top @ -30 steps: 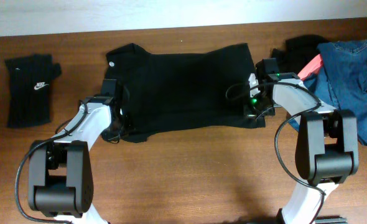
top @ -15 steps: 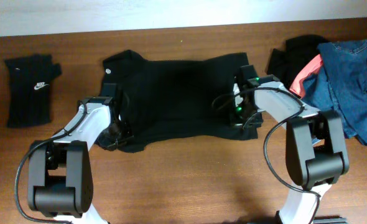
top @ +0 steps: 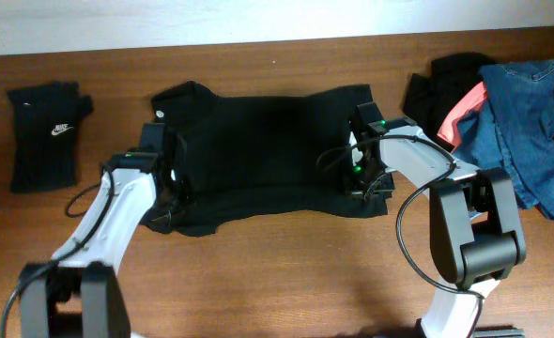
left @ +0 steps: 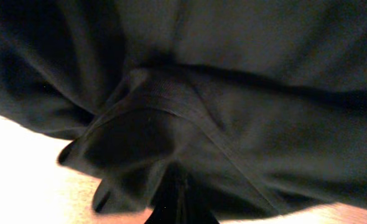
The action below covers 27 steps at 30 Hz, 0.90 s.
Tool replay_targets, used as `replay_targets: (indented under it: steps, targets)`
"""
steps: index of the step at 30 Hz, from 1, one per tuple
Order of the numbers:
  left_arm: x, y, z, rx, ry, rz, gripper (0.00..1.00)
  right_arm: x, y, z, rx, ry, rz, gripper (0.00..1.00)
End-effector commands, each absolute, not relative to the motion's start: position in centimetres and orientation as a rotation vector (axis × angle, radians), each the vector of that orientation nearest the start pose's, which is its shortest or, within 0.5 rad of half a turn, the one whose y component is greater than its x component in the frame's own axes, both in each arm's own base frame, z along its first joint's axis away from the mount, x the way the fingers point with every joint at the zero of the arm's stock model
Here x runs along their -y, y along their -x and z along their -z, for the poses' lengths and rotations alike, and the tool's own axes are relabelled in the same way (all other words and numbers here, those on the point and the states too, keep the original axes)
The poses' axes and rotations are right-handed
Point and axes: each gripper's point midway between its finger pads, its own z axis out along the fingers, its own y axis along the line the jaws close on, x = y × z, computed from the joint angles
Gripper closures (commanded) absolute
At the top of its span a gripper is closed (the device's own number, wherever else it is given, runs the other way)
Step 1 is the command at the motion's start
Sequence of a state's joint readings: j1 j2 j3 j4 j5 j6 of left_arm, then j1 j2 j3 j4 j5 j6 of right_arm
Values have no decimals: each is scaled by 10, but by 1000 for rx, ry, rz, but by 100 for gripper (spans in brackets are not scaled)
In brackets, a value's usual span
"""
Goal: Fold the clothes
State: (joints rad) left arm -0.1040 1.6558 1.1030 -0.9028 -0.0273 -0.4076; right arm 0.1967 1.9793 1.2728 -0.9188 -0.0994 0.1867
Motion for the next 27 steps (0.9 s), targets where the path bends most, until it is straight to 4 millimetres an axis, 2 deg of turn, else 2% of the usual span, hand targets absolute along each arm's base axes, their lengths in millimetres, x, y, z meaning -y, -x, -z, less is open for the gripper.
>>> replay_targets:
  steps: [1, 4, 8, 13, 16, 19, 22, 25, 26, 27]
  targets:
    - [25, -311, -64, -2958, 444, 10, 100, -66, -292, 33, -3354, -54, -58, 96]
    - [26, -317, -65, -2936, 430, 19, 93, -64, -302, 31, -3317, -57, -73, 96]
    - [35, -317, -71, -2931, 399, 101, 92, -63, -323, 21, -3263, -36, -95, 96]
    - [34, -299, -92, -2936, 391, 102, 92, -62, -346, 6, -3206, -83, -170, 90]
    - [32, -287, -109, -2917, 389, 103, 92, -74, -352, 3, -3180, -100, -317, 72]
    - [30, -269, -124, -2913, 433, 108, 92, -88, -359, 0, -3142, -89, -439, 39]
    - [29, -252, -131, -2934, 448, 101, 84, -92, -368, 0, -3101, -56, -455, 28]
    - [32, -245, -130, -2964, 451, 125, 77, -93, -375, -1, -3065, 21, -455, 19]
    - [35, -244, -128, -2971, 451, 149, 69, -94, -376, -1, -3058, 32, -455, 15]
    - [37, -243, -125, -2974, 460, 167, 65, -94, -377, -1, -3055, 33, -455, 14]
